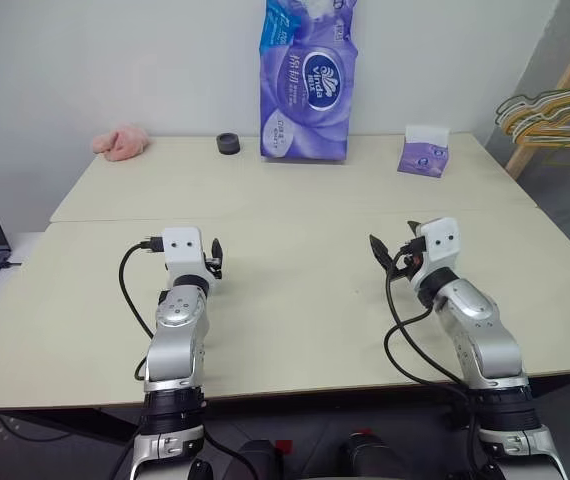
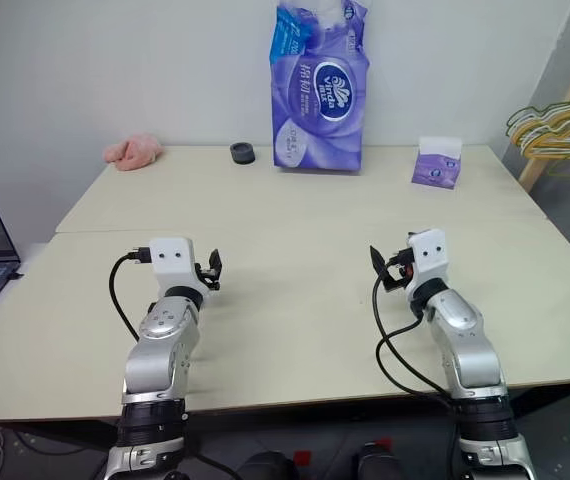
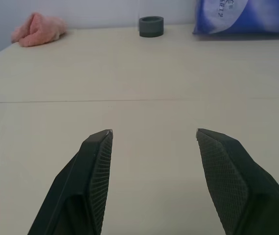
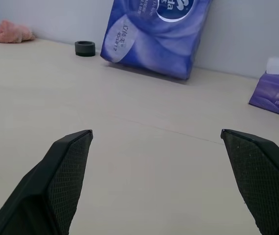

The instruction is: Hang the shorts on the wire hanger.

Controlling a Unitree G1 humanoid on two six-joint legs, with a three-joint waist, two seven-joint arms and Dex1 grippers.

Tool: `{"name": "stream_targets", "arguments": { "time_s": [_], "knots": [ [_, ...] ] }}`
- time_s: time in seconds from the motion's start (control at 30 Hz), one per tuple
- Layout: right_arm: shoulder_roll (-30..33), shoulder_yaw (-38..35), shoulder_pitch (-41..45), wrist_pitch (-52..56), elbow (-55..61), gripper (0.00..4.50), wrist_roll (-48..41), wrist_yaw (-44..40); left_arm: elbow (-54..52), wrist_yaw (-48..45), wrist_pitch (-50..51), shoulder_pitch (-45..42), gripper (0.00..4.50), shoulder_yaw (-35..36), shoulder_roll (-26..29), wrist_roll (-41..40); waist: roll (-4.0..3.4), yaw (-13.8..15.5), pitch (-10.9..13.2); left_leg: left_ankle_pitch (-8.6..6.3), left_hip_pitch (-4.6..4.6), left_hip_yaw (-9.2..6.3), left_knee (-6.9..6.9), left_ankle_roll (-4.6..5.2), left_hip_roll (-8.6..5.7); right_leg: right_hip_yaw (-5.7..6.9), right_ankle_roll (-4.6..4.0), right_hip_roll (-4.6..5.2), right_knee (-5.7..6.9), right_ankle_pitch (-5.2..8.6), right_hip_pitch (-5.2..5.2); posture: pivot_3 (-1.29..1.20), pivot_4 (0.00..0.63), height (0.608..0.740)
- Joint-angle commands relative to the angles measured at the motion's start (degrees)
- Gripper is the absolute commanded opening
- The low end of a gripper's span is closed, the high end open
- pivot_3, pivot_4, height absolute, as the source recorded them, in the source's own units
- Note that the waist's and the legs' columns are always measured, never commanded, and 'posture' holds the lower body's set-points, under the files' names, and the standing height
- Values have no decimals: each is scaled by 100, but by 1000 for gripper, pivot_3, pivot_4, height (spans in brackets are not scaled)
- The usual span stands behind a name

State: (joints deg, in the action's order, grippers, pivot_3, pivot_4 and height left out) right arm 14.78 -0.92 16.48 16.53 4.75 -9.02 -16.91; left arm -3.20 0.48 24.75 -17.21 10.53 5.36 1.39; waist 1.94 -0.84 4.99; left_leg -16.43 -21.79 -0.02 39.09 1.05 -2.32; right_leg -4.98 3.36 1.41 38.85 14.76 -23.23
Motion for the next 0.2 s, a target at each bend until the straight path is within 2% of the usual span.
{"name": "stream_targets", "arguments": {
  "time_s": [0.03, 0.2],
  "knots": [
    [-59, -92, 39, -181, 58, 4480, 9, 62, 29, 63, -270, -128, 2875, -81, 15, -5, -1, 15, -6, 0, 0, 0, -1, 0, 1, 0, 0, -1, 0, 0, -1, 38, 34, 740],
    [-116, -59, 43, -218, 10, 4480, 27, 84, 96, 190, -494, -150, 2875, -179, 29, 53, 1, 35, -11, 1, 0, 0, -3, -1, 2, -1, -1, -3, 0, 0, -2, 43, 36, 740]
  ]
}}
